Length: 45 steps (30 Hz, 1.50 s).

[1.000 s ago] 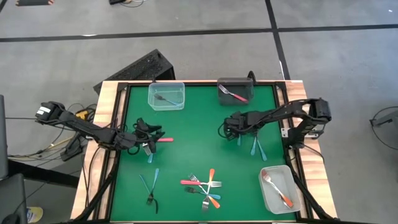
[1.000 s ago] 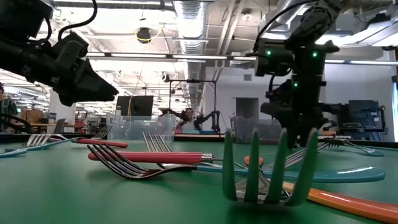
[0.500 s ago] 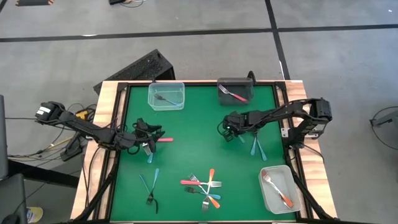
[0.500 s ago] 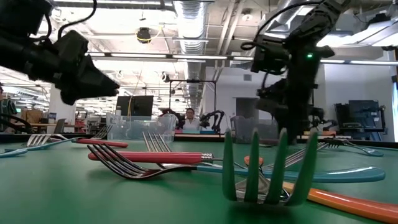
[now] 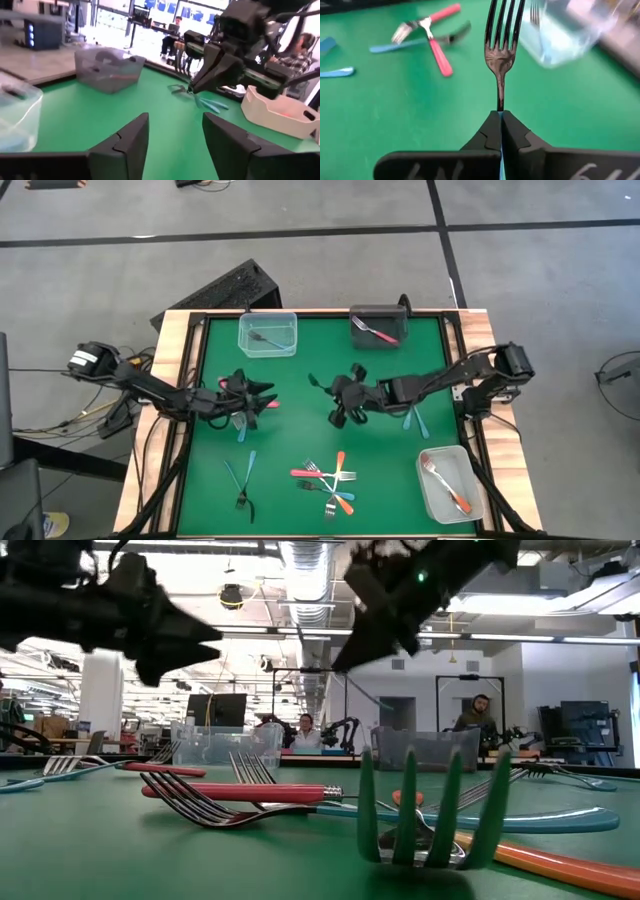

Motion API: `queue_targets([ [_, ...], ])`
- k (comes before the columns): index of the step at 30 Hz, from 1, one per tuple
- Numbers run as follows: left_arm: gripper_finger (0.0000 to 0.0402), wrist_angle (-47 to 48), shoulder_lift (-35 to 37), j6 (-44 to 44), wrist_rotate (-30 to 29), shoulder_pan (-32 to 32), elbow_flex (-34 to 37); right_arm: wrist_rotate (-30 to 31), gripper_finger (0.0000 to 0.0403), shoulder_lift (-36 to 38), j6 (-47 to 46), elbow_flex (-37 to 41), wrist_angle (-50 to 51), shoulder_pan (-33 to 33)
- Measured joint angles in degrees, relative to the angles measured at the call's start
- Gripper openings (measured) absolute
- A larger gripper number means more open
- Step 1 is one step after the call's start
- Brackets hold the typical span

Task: Sort silverware by color (type)
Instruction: Put the black fork into the transparent bin

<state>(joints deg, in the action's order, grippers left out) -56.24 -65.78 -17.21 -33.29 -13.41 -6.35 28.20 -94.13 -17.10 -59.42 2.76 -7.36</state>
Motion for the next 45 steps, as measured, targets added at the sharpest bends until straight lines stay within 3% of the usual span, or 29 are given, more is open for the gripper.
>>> queue_targets([
  [5, 0.022, 3.9, -9.0, 7.0, 1.0, 1.1, -10.6, 7.7, 0.0008, 0.0, 6.2, -1.4, -0.4, -1.6],
  [7, 0.0233, 6.5, -12.3, 9.0, -1.3, 1.6, -15.4, 9.7, 0.0007, 0.0, 7.0, -1.7, -0.4, -1.7],
  [9, 0.0239, 8.5, -14.7, 11.0, -4.5, 2.0, -19.4, 11.1, 0.0007, 0.0, 7.1, -1.7, 0.4, -2.1],
  [15, 0.0235, 9.1, -17.2, 13.1, -5.5, 4.4, -26.3, 16.4, 0.0007, 0.0, 6.2, -1.7, 2.9, -4.2],
  [17, 0.0226, 9.2, -17.5, 13.0, -3.1, 6.4, -27.1, 17.4, 0.0007, 0.0, 6.4, -1.7, 2.8, -4.9],
  [23, 0.0186, 10.2, -17.5, 8.5, 12.9, 12.3, -28.9, 18.5, 0.0007, 0.0, 6.7, -1.7, 2.5, -5.5],
  [27, 0.0145, 13.9, -17.5, 7.5, 15.6, 15.1, -30.4, 18.5, 0.0007, 0.0, 6.6, -1.7, 1.9, -5.3],
  [31, 0.0067, 16.9, -17.5, 7.2, 17.1, 15.9, -30.7, 18.6, 0.0007, 0.0, 6.5, -1.7, 1.6, -5.6],
  [33, 0.0022, 17.6, -17.5, 8.3, 16.5, 15.9, -30.7, 18.0, 0.0014, 0.0, 6.3, -1.7, 1.6, -5.8],
  [37, 0.0004, 19.3, -16.9, 11.0, 13.1, 16.0, -30.7, 17.1, 0.0055, 0.1, 2.1, -1.7, 1.6, -5.7],
  [42, 0.0001, 30.5, -10.3, 15.2, -4.9, 17.9, -30.7, 17.5, 0.0108, 0.9, -9.1, -1.7, 4.7, -6.9],
  [45, 0.0, 41.6, -3.8, 14.3, -10.9, 20.6, -30.7, 15.0, 0.0128, 0.9, -14.4, -1.8, 8.0, -7.6],
])
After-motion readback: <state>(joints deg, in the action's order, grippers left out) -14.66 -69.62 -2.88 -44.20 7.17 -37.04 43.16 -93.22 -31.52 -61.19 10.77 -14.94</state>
